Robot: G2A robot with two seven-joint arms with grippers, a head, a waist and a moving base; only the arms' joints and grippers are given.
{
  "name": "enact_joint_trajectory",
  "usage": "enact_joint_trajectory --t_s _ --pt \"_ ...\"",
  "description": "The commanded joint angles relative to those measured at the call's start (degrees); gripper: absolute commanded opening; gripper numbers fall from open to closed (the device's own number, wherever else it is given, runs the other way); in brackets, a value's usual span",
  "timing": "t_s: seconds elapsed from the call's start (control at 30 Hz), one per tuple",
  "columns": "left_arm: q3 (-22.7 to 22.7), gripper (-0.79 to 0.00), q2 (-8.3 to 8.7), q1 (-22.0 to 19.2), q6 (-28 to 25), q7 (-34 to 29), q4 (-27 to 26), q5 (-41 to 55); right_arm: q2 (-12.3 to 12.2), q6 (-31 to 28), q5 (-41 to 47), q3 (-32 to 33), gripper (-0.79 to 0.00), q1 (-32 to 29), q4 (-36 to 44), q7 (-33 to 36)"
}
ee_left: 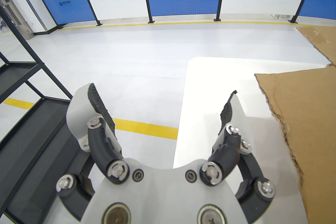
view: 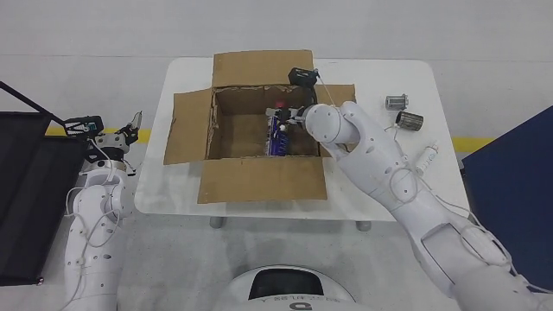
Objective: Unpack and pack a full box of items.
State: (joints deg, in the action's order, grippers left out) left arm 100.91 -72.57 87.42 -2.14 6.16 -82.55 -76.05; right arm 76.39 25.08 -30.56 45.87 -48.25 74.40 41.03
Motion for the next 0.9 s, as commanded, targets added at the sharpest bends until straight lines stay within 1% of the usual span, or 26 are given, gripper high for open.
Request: enact_joint_trajectory --t_s 0.0,0.13,0.4,0.47,0.57,0.67,0.87 --pt "0.00 0.000 0.00 0.00 0.00 0.00 0.00 0.00 -0.26 0.26 -0.32 1.04 0.000 -1.24 1.72 -1.22" --pt "0.00 0.000 0.00 0.00 0.00 0.00 0.00 0.00 -1.64 -1.14 0.78 6.69 0.000 -6.32 8.42 -4.66" --pt "0.00 0.000 0.00 0.00 0.00 0.00 0.00 0.00 -5.20 -7.87 2.80 22.38 0.000 -22.40 25.82 -9.24" --pt "0.00 0.000 0.00 0.00 0.00 0.00 0.00 0.00 -5.83 -9.75 4.05 26.25 0.000 -26.22 28.95 -9.73" --pt "0.00 0.000 0.00 0.00 0.00 0.00 0.00 0.00 -6.36 -10.57 6.22 31.30 0.000 -30.83 31.65 -11.99" --pt "0.00 0.000 0.00 0.00 0.00 0.00 0.00 0.00 -6.51 -10.99 10.44 34.95 0.000 -34.30 33.31 -13.72" --pt "0.00 0.000 0.00 0.00 0.00 0.00 0.00 0.00 -6.51 -10.99 10.44 34.95 0.000 -34.30 33.31 -13.72"
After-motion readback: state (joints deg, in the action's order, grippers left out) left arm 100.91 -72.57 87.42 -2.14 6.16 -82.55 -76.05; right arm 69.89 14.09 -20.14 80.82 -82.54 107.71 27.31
